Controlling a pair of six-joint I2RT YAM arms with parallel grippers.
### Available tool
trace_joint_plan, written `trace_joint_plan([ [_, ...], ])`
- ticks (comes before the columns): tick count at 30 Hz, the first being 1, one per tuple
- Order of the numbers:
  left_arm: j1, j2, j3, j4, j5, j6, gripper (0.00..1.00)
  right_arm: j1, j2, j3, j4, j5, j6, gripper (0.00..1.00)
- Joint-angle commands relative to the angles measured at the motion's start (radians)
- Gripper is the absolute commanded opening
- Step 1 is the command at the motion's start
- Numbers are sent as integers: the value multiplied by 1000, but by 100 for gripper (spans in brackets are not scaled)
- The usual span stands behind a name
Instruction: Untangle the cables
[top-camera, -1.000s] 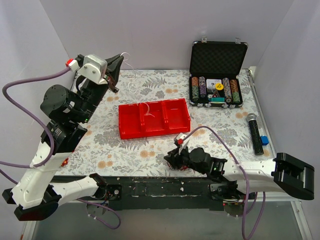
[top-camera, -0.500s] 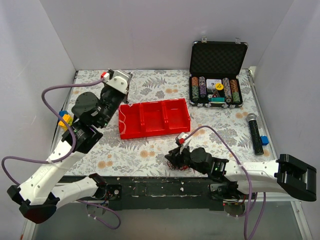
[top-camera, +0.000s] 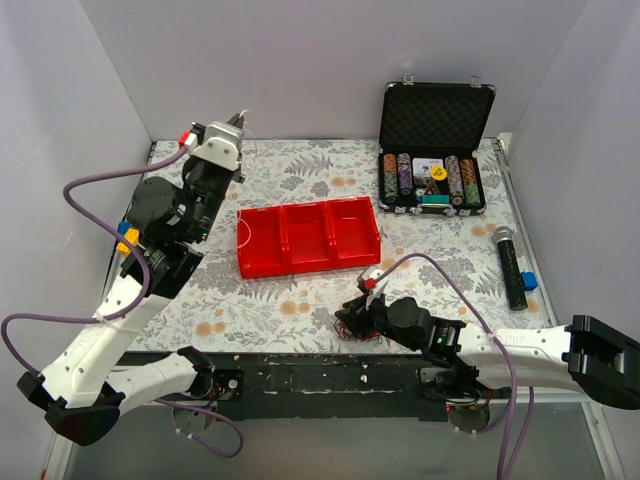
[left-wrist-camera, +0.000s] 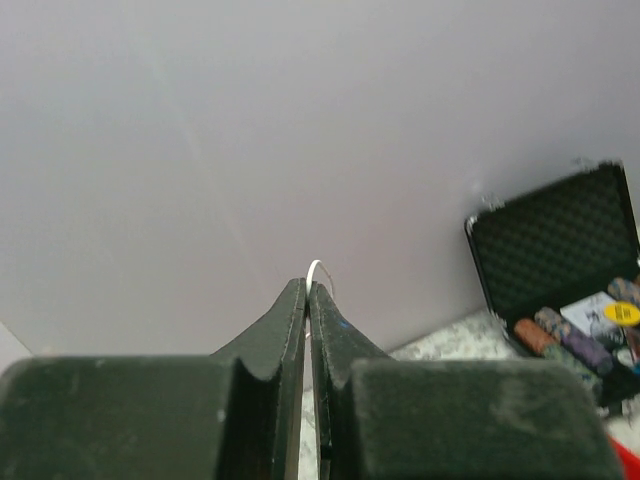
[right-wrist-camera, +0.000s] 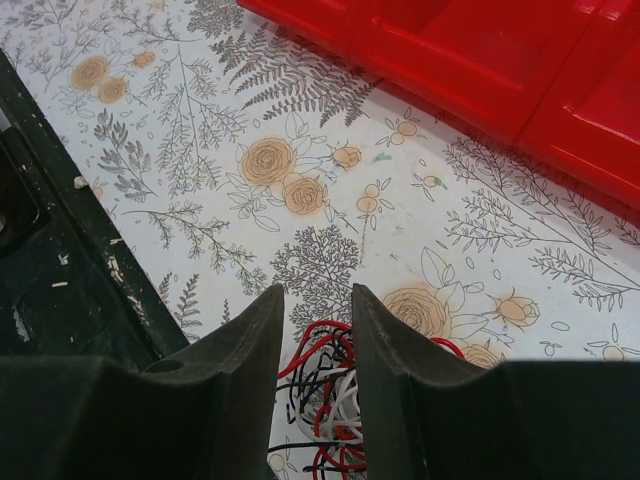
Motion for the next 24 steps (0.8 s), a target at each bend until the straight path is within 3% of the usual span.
trace_joint_plan([
  [1, 5, -9, 84, 101, 3, 21, 0, 0, -23, 0, 0, 38, 7, 41],
  [7, 6, -32, 25, 222, -40, 23, 3, 2, -13, -8, -11, 43, 30, 41],
  [24, 11, -17, -145, 257, -74, 67, 2, 0, -49, -53, -1, 52, 50, 41],
])
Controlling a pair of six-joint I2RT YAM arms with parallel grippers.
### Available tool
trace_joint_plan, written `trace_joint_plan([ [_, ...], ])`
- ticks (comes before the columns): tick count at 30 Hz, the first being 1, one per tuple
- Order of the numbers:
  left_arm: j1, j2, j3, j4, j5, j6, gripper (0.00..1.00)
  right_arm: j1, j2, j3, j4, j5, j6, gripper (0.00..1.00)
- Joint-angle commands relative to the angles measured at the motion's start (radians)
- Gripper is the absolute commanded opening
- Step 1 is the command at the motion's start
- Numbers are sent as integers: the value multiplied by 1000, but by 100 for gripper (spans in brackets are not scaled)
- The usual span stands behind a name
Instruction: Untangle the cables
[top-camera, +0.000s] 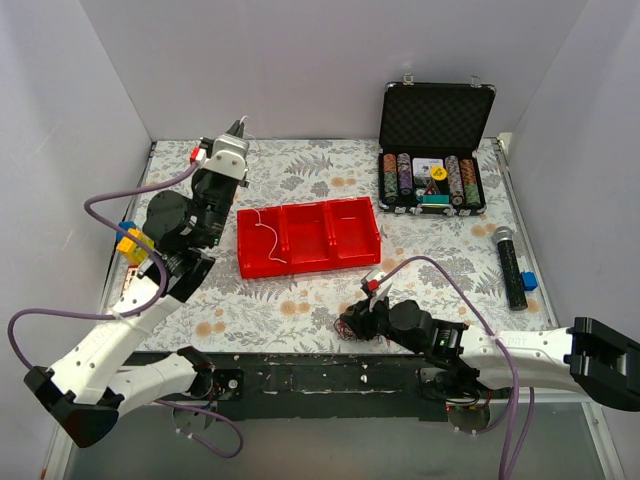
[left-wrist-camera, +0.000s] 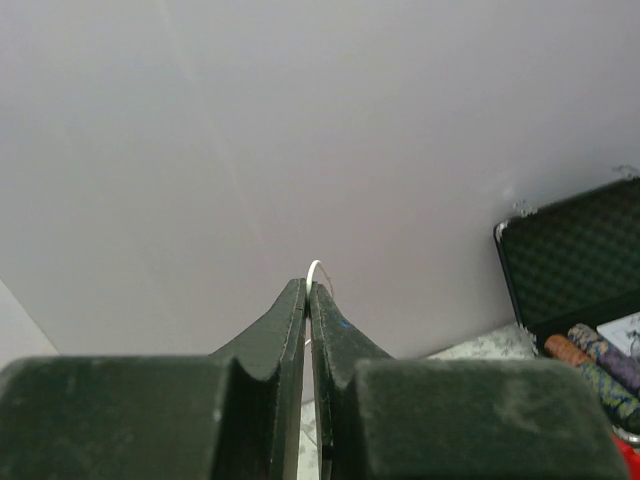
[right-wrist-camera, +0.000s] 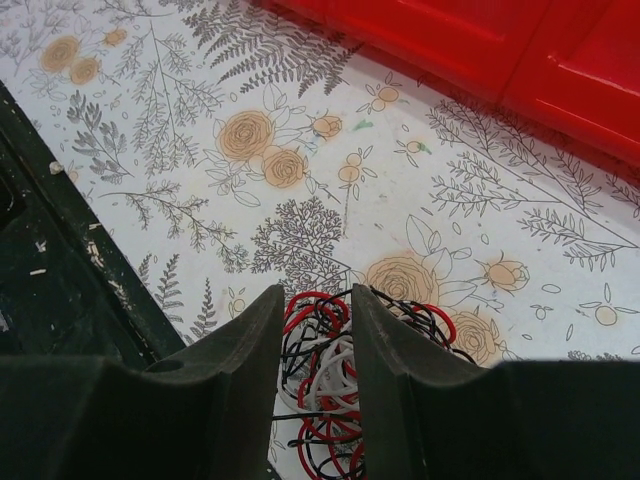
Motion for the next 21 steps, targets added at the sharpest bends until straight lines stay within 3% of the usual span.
trace_joint_plan([
  [1, 8, 3, -39, 24, -28, 28, 1, 0, -35, -20, 32, 29, 16, 41],
  [11, 28, 40, -75, 94, -27, 63, 2, 0, -56, -43, 33, 32, 28, 41],
  [17, 63, 121, 77, 83, -5, 53, 2, 2, -45, -43, 44, 27, 30, 41],
  [21, 66, 121, 70, 66, 4, 45, 2, 2, -36, -41, 51, 27, 36, 41],
])
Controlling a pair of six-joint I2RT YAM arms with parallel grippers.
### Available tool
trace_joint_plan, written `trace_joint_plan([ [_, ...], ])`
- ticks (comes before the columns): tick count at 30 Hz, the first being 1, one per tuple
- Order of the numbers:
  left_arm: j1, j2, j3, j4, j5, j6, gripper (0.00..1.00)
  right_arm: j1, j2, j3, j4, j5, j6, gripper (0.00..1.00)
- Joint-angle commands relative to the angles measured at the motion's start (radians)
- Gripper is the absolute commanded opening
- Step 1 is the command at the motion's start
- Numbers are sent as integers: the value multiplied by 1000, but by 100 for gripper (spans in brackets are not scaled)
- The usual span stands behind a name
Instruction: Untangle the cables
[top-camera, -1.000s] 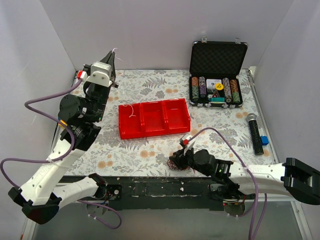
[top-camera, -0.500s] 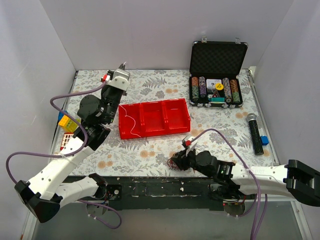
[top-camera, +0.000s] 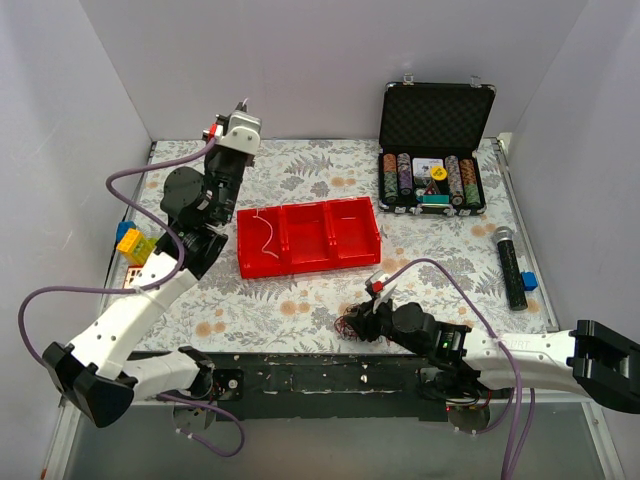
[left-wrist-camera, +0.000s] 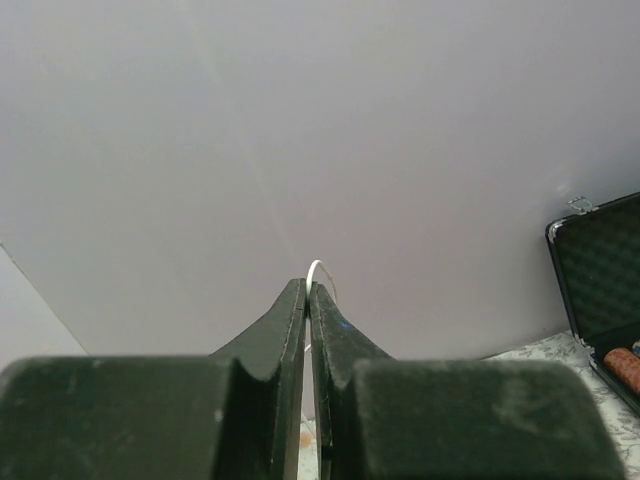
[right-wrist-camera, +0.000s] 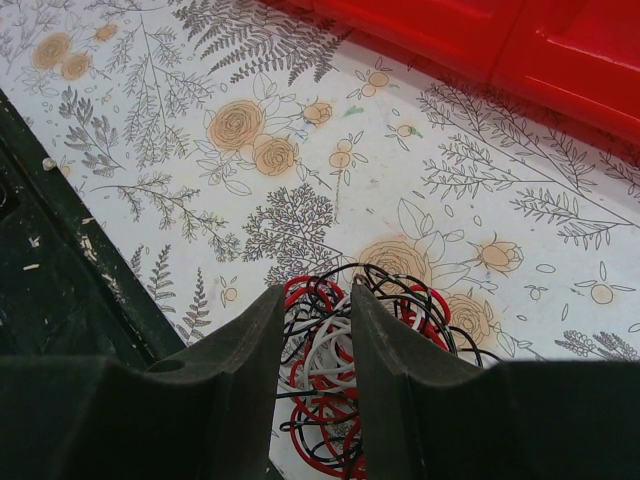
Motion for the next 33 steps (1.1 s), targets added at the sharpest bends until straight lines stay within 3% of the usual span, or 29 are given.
trace_joint_plan([
  [1, 8, -33, 6, -8, 8, -9, 2, 2, 4, -2, 47, 15, 15, 41],
  [12, 8, -64, -135, -98, 4, -55, 3, 0, -7, 2, 47, 17, 14, 40],
  [21, 8, -81, -264, -333, -9, -228, 0, 0, -24, -1, 38, 23, 20, 40],
  [33, 8, 74, -345, -292, -110, -297, 0, 0, -37, 1, 16, 28, 23, 40],
])
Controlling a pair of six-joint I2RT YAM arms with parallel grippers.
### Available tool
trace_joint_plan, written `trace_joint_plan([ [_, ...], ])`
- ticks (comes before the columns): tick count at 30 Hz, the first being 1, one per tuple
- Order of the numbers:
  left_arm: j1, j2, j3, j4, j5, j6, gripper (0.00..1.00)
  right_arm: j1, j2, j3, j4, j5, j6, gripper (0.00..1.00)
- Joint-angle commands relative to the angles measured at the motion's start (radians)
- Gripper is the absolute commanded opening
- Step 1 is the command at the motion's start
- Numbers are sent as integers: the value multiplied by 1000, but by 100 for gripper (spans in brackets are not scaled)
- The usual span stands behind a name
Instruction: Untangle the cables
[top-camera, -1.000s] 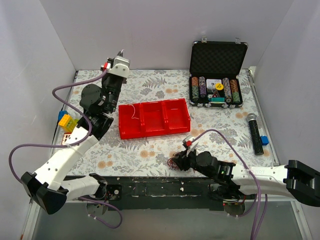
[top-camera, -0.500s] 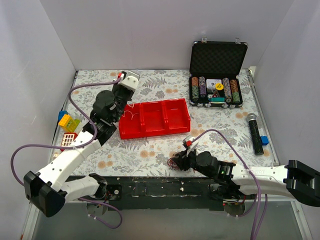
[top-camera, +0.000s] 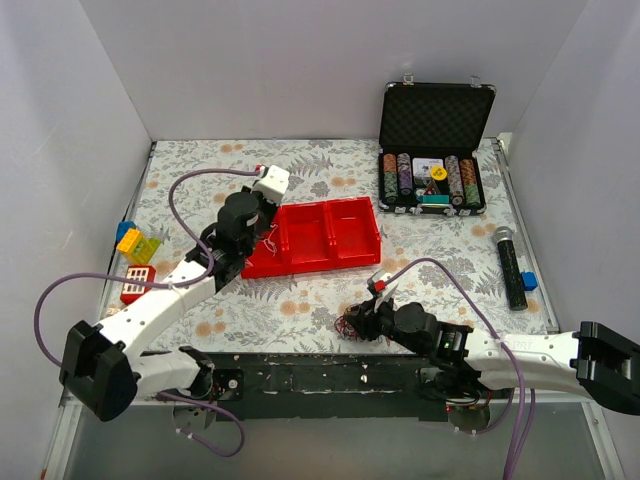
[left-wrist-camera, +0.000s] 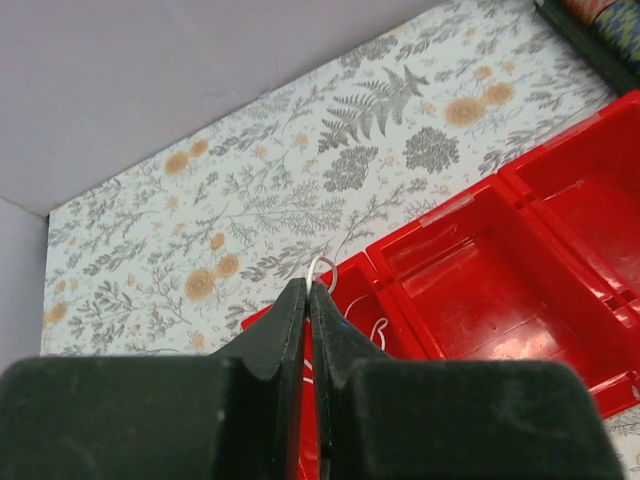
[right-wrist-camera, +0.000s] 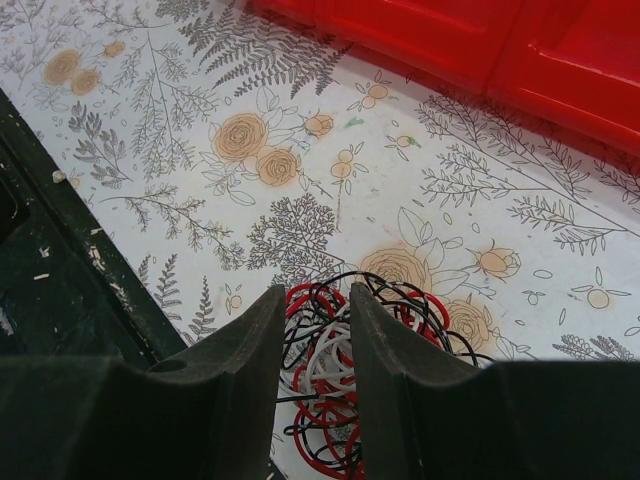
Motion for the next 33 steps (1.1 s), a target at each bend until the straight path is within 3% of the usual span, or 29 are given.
trace_joint_plan([
  [1, 2, 81, -8, 40, -68, -20, 0, 2, -18, 3, 15, 24, 17, 40],
  [14, 36, 238, 21, 134, -90, -50, 0, 1, -18, -11, 14, 22, 29, 40],
  [18, 71, 317, 70, 70, -87, -83, 0, 2, -10, -8, 17, 17, 29, 40],
  [29, 88, 351, 11, -22, -50, -124, 0, 1, -28, -13, 4, 28, 36, 40],
  [31, 88, 359, 23, -74, -50, -135, 6, 1, -30, -5, -6, 31, 32, 40],
  [33, 91, 356, 37, -105, -44, -146, 21, 1, -35, -1, -14, 36, 28, 40],
])
